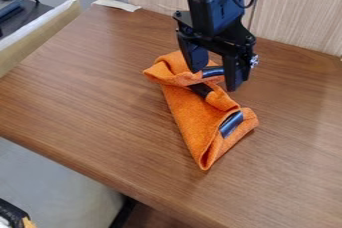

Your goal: Unfold the cloth from bottom right to top left

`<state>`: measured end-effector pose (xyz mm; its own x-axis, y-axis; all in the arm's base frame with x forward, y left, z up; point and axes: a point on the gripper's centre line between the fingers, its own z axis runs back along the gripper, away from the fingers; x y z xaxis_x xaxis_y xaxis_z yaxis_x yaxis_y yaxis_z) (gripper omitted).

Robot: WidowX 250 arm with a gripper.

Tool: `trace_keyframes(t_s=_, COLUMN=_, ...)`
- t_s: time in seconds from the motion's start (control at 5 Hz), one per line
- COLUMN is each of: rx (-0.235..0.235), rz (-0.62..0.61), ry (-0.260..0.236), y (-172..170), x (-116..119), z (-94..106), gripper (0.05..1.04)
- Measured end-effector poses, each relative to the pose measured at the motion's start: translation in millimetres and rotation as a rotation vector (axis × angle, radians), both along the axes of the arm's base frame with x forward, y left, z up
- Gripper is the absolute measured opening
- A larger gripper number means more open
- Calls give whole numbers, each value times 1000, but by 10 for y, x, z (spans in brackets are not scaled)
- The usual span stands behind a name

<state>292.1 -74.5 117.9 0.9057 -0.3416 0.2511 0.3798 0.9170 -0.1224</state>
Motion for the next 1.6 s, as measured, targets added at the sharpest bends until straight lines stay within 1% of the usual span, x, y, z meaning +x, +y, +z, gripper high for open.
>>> trace_keyframes(t_s=0.2, rx=8, rz=-1, ry=31, y=11, x=-15, z=-91, gripper=1001)
trace_keyframes(t_s=0.4, rx=47, rz=-10, ry=34, y=148, x=6, z=-72, gripper=1001)
trace_keyframes(t_s=0.6, rx=76, rz=-11, ry=19, y=246, x=74, z=-1, gripper=1001)
trace_keyframes(t_s=0.8, rx=106, rz=10, ry=33, y=452, x=184, z=-20, gripper=1001)
trace_keyframes(t_s=1.0, rx=138, rz=-8, ry=46, y=516, x=243, z=-184, gripper=1001)
trace_keyframes(t_s=1.2, rx=157, rz=-16, ry=76, y=546, x=288, z=-374, gripper=1001)
trace_keyframes(t_s=1.4, rx=166, rz=-33, ry=99, y=531, x=296, z=-500, gripper=955)
trace_keyframes(t_s=1.6, rx=178, rz=-43, ry=89, y=456, x=328, z=-566, gripper=674)
